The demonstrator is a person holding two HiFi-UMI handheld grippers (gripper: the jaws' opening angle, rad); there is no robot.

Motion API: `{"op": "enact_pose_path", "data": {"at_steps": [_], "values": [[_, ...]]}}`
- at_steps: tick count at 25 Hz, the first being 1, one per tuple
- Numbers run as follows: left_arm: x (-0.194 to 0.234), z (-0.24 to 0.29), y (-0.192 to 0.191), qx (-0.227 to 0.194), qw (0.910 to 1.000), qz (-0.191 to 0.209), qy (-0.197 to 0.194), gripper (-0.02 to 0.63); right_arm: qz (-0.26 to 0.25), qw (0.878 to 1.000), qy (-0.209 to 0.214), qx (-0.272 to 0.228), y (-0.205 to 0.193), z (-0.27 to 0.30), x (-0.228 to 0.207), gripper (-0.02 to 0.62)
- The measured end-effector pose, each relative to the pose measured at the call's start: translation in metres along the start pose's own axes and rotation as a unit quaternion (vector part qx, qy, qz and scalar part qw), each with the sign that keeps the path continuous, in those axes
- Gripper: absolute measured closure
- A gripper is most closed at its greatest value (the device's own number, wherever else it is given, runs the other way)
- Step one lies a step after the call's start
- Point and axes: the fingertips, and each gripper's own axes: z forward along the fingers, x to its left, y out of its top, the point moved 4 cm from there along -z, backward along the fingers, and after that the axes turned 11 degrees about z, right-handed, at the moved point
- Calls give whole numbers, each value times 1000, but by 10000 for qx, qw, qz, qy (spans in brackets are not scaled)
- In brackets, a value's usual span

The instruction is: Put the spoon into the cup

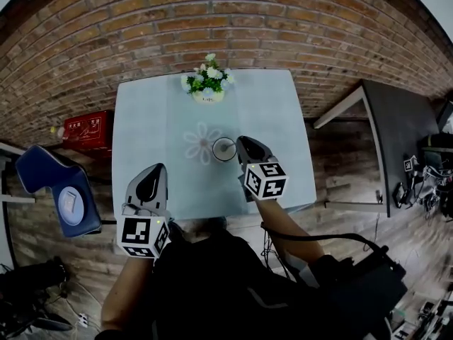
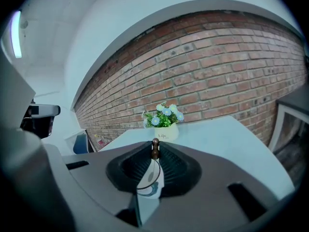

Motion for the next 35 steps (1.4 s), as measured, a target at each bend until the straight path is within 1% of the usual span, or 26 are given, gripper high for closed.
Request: {"op": "enact_pose_path", "data": {"at_steps": [5, 9, 14, 19, 22, 24, 26, 31, 35], "values": [[-2, -6, -9, 187, 9998, -60, 104, 597, 3, 9998, 20, 188, -14, 11, -4, 537], [-2, -13, -13, 251, 9995, -58, 199, 597, 43, 9996, 41, 280, -25, 17, -3, 537], [-1, -22, -17, 287, 9992, -67, 260, 597, 88, 9997, -41, 234, -29, 20, -7, 537], [4, -27, -19, 284, 9989, -62, 370, 597, -48, 9994, -227, 254, -28, 21, -10, 535], [5, -28, -20, 226, 9992, -83, 316, 597, -140, 9990, -269, 319, -30, 23, -8, 532], [6, -28, -20, 195, 9994, -121, 276, 597, -182, 9986, -347, 341, -31, 23, -9, 483], [9, -28, -20, 169, 9995, -144, 227, 597, -164, 9984, -444, 300, -26, 21, -10, 454], [17, -26, -11, -18, 9999, -165, 33, 597, -322, 9976, -610, 112, -2, 7, -1, 446], [21, -18, -3, -180, 9992, -83, -333, 597, -361, 9963, -743, -239, 22, -14, 11, 448]]}}
